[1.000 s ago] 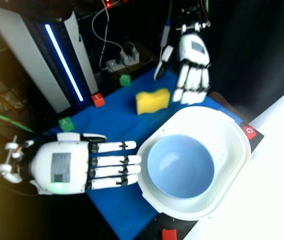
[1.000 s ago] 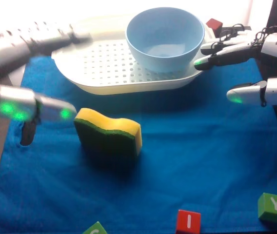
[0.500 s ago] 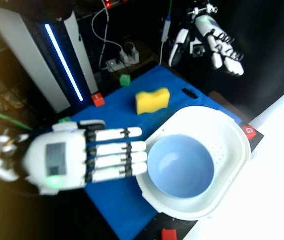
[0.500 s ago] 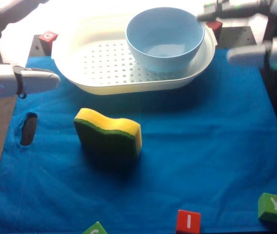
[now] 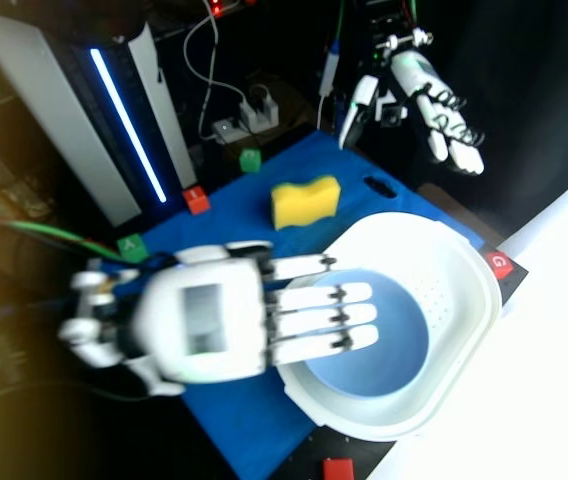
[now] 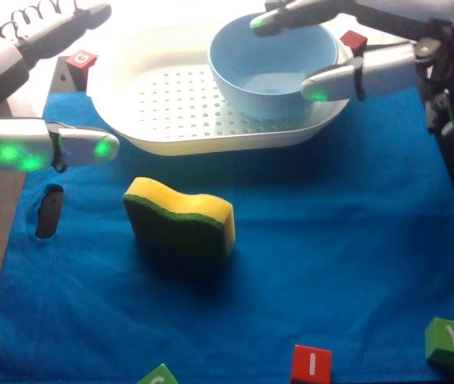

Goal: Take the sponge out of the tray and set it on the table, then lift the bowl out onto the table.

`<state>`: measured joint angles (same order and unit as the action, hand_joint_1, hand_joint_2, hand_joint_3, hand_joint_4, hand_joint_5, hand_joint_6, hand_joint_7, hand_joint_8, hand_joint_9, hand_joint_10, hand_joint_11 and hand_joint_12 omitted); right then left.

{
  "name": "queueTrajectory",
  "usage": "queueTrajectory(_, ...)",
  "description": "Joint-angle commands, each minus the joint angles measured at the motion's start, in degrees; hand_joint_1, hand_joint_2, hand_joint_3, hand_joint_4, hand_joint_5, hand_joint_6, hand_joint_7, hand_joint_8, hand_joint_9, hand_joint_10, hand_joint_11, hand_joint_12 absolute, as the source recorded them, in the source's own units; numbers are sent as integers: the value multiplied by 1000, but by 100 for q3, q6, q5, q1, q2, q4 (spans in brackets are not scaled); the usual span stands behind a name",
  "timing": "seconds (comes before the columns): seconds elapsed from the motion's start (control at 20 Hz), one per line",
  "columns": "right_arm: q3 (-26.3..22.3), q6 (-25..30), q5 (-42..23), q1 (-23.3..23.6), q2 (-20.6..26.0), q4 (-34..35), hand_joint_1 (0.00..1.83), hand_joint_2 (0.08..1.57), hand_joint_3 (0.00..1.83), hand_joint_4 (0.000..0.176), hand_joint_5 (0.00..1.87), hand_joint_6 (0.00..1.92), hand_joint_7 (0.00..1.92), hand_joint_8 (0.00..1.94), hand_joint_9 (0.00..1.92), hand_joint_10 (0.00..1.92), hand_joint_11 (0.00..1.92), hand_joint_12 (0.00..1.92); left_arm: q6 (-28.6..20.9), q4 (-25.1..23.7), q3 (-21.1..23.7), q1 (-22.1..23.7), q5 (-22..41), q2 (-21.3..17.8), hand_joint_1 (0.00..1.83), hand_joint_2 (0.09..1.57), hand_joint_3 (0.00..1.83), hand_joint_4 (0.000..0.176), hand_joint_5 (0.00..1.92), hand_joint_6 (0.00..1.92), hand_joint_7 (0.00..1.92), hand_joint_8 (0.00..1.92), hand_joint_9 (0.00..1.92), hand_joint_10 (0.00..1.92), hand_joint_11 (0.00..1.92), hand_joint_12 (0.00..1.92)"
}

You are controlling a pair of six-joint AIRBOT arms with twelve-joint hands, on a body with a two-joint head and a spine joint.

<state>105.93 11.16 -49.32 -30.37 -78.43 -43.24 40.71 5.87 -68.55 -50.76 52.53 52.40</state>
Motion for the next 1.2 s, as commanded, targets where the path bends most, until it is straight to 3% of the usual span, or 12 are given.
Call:
queueTrajectory(0.0, 43, 47, -161, 99, -41, 240, 667, 1156, 1, 79, 459, 1, 274, 1, 184, 6, 0, 501, -33, 91, -39, 54, 682, 28, 634, 928, 0, 106, 23, 5, 0, 0, 0, 0, 0, 0)
queueTrajectory(0.05, 63, 47, 30, 138, -94, 56, 654, 1155, 0, 107, 456, 0, 262, 1, 192, 5, 0, 558, -35, 91, -54, 54, 647, 46, 649, 934, 2, 88, 24, 5, 0, 0, 0, 0, 0, 0)
queueTrajectory(0.1, 111, 47, 239, 167, -175, -159, 651, 1155, 0, 113, 456, 0, 259, 1, 194, 5, 0, 570, -41, 90, -70, 54, 610, 64, 652, 936, 2, 84, 24, 5, 0, 0, 0, 0, 0, 0)
queueTrajectory(0.15, 121, 47, 363, 203, -203, -299, 722, 1132, 0, 90, 490, 3, 284, 3, 237, 4, 12, 670, -45, 90, -75, 54, 598, 71, 674, 939, 3, 97, 28, 5, 0, 0, 0, 0, 0, 0)
queueTrajectory(0.25, 156, 47, 656, 268, -278, -635, 771, 1114, 0, 69, 536, 6, 307, 3, 211, 2, 0, 557, -56, 90, -83, 53, 587, 76, 674, 931, 0, 100, 37, 7, 0, 0, 0, 0, 0, 0)
queueTrajectory(0.55, 493, 549, 1246, 468, -578, -1919, 638, 1141, 6, 74, 514, 0, 290, 1, 203, 1, 0, 566, -74, 73, -89, 53, 576, 87, 644, 930, 0, 125, 41, 5, 0, 0, 0, 0, 0, 0)
queueTrajectory(0.7, 665, 594, 1362, 557, -736, -2117, 639, 1170, 1, 72, 513, 0, 284, 0, 191, 1, 0, 468, -93, 53, -119, 53, 564, 126, 655, 930, 0, 98, 50, 6, 0, 0, 0, 0, 0, 0)
queueTrajectory(0.95, 1001, 1018, 1795, 894, -1121, -3162, 755, 1174, 0, 68, 502, 3, 272, 5, 178, 4, 0, 334, -127, 18, -148, 54, 555, 165, 684, 944, 4, 97, 60, 6, 4, 1, 0, 0, 0, 0)
queueTrajectory(1.0, 1015, 1021, 1816, 902, -1143, -3190, 776, 1173, 0, 70, 505, 2, 275, 3, 177, 2, 0, 298, -131, 9, -155, 54, 555, 174, 687, 951, 7, 85, 61, 6, 6, 2, 0, 0, 0, 0)
queueTrajectory(1.05, 1015, 1021, 1826, 906, -1152, -3193, 777, 1180, 1, 62, 511, 2, 284, 3, 187, 3, 0, 316, -143, 1, -164, 56, 554, 189, 681, 950, 6, 86, 66, 7, 12, 4, 0, 0, 0, 0)
queueTrajectory(1.1, 1005, 1021, 1825, 908, -1152, -3192, 753, 1222, 0, 7, 541, 2, 342, 5, 241, 3, 0, 447, -162, -1, -173, 56, 560, 197, 683, 952, 6, 93, 68, 7, 9, 2, 0, 0, 0, 0)
queueTrajectory(1.15, 999, 1021, 1825, 908, -1152, -3194, 753, 1243, 1, 0, 572, 4, 401, 8, 308, 6, 8, 604, -170, -1, -174, 54, 561, 197, 684, 952, 5, 99, 73, 8, 11, 3, 0, 0, 0, 0)
